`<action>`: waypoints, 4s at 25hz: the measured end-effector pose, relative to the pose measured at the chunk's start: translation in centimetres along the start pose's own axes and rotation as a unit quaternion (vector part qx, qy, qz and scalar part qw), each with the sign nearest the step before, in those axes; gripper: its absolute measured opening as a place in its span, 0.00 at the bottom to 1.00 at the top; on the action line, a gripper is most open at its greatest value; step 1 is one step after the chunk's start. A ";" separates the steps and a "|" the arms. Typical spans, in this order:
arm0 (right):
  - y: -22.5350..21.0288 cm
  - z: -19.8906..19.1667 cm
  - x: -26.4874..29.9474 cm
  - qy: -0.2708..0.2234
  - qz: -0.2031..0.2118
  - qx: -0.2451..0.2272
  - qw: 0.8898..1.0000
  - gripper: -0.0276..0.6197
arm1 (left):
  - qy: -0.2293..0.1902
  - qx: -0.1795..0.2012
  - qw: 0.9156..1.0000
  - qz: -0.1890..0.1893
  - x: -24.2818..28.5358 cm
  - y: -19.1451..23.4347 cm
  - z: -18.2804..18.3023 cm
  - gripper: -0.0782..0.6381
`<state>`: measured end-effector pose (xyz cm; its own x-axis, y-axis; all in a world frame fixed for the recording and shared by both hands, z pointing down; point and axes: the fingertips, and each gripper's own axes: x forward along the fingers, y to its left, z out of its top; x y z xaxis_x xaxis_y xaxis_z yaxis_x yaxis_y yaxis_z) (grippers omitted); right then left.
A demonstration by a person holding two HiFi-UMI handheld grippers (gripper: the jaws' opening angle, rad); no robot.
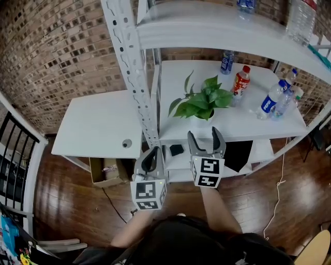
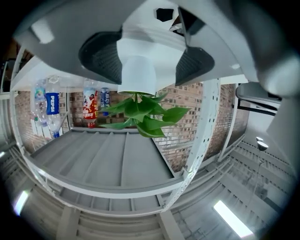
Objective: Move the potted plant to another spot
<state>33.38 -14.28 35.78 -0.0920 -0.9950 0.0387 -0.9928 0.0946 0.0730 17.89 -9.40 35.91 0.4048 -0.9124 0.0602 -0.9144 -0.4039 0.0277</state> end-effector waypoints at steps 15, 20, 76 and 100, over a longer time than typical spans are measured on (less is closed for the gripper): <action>-2.4 -0.3 7.7 0.048 -0.018 0.017 0.999 0.80 | 0.001 0.000 1.000 0.011 1.6 1.3 0.0 0.13; -2.8 -0.6 8.6 0.053 -0.029 0.011 0.998 0.80 | 0.002 0.001 1.000 0.016 2.0 1.8 -0.1 0.13; 38.6 -1.5 5.4 0.008 0.103 -0.005 0.995 0.76 | -0.033 -0.016 0.999 0.016 -8.4 35.1 -3.7 0.13; 46.4 -19.5 21.0 0.048 0.067 -0.012 0.997 0.75 | -0.007 -0.021 1.000 -0.008 -2.9 45.3 -13.5 0.13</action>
<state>-13.10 -30.19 59.45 -0.2156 -0.9657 0.1443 -0.9696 0.2293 0.0854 -24.70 -24.15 50.48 0.4199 -0.9065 0.0450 -0.9065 -0.4164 0.0704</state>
